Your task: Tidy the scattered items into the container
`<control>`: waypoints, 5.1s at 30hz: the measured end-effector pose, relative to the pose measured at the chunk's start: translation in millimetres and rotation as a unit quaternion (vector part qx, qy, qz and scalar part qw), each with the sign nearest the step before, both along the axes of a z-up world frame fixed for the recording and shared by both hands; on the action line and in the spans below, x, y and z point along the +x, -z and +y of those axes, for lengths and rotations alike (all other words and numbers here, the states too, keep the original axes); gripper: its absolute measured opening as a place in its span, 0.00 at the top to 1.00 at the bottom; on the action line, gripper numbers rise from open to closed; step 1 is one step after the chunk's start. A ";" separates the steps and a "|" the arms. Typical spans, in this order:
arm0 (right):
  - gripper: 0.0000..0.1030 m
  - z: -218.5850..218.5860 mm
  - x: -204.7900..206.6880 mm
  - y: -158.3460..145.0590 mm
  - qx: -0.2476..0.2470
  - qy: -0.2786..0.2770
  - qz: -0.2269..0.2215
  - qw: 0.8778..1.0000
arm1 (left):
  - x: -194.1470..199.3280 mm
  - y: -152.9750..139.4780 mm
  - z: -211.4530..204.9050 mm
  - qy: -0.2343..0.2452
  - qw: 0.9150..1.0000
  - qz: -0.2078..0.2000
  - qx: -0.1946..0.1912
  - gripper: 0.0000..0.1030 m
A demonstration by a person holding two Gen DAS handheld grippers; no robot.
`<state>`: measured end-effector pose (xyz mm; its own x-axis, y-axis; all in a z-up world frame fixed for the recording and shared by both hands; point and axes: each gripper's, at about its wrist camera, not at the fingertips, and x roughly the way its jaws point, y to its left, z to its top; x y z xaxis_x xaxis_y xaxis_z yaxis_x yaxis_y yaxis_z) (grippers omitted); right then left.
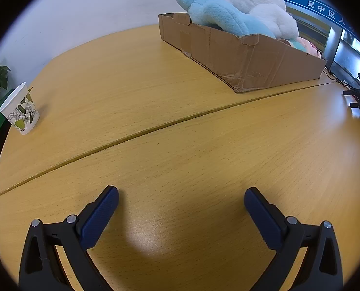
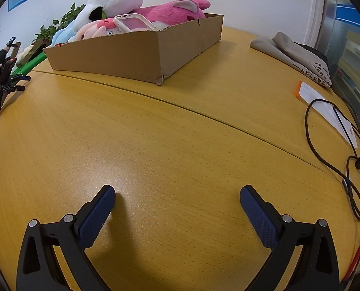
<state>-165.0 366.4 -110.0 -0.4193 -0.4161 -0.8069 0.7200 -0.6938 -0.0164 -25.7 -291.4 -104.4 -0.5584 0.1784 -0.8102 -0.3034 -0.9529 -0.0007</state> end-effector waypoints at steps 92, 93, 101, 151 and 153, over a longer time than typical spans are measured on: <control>0.00 1.8 -2.1 1.2 0.001 -0.012 0.001 1.000 | 4.2 -3.9 2.9 -0.013 1.000 0.000 -0.001 0.00; 0.00 1.8 -2.1 1.2 0.001 -0.012 0.001 1.000 | 4.2 -3.8 2.9 -0.013 1.000 0.000 -0.001 0.00; 0.00 1.9 -2.2 1.2 0.001 -0.013 0.001 1.000 | 4.3 -3.8 3.0 -0.014 1.000 0.000 -0.001 0.00; 0.00 1.8 31.3 -0.4 0.001 0.074 0.003 0.997 | 1.0 -6.4 10.0 -0.095 0.995 0.000 -0.001 0.00; 0.00 1.2 44.2 -0.7 0.000 0.069 0.003 0.998 | 8.6 -7.2 12.3 -0.125 0.992 0.000 -0.001 0.00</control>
<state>-120.9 367.7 -109.2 -0.4777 -0.3536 -0.8042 0.6174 -0.7864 -0.0210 -17.1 -279.1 -97.2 -0.5853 0.0327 -0.8102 -0.0584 -0.9983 0.0019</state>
